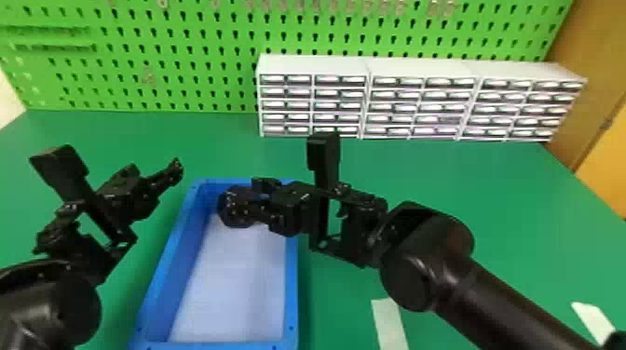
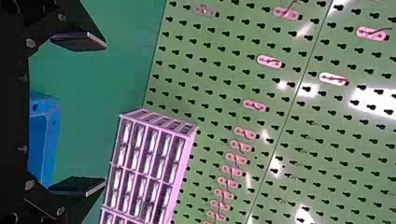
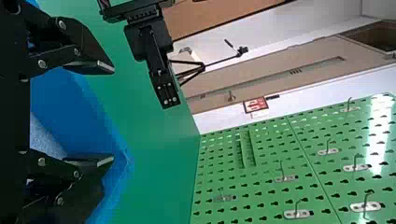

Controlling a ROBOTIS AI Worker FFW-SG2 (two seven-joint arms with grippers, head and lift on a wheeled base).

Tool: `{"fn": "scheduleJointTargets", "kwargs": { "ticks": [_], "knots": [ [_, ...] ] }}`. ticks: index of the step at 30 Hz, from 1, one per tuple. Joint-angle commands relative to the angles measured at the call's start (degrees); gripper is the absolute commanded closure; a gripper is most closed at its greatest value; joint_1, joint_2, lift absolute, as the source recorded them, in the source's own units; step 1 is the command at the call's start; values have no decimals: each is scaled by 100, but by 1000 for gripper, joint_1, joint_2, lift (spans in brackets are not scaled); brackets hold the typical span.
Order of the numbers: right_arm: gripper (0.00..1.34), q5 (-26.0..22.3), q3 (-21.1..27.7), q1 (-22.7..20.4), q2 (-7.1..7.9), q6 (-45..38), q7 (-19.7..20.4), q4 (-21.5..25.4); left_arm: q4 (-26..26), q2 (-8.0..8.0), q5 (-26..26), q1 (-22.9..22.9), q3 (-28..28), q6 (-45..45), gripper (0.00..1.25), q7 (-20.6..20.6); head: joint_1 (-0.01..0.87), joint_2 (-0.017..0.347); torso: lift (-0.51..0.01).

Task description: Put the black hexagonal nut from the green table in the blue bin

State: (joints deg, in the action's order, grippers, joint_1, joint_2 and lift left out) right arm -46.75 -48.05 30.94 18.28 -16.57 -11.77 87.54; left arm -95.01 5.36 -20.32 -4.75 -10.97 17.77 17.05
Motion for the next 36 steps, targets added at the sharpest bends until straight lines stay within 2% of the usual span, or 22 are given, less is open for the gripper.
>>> {"fn": "scheduleJointTargets", "kwargs": {
  "ticks": [1,12,36],
  "knots": [
    [549,26,32,0,0,-4,0,0,0,0,-7,0,7,7,240,0,692,9,-97],
    [547,378,463,-185,-62,-74,0,18,0,0,-24,18,-10,-1,240,0,692,9,-97],
    [542,2047,2819,-1257,-360,-628,0,536,0,0,-59,35,-37,-1,240,0,692,9,-97]
  ]
}}
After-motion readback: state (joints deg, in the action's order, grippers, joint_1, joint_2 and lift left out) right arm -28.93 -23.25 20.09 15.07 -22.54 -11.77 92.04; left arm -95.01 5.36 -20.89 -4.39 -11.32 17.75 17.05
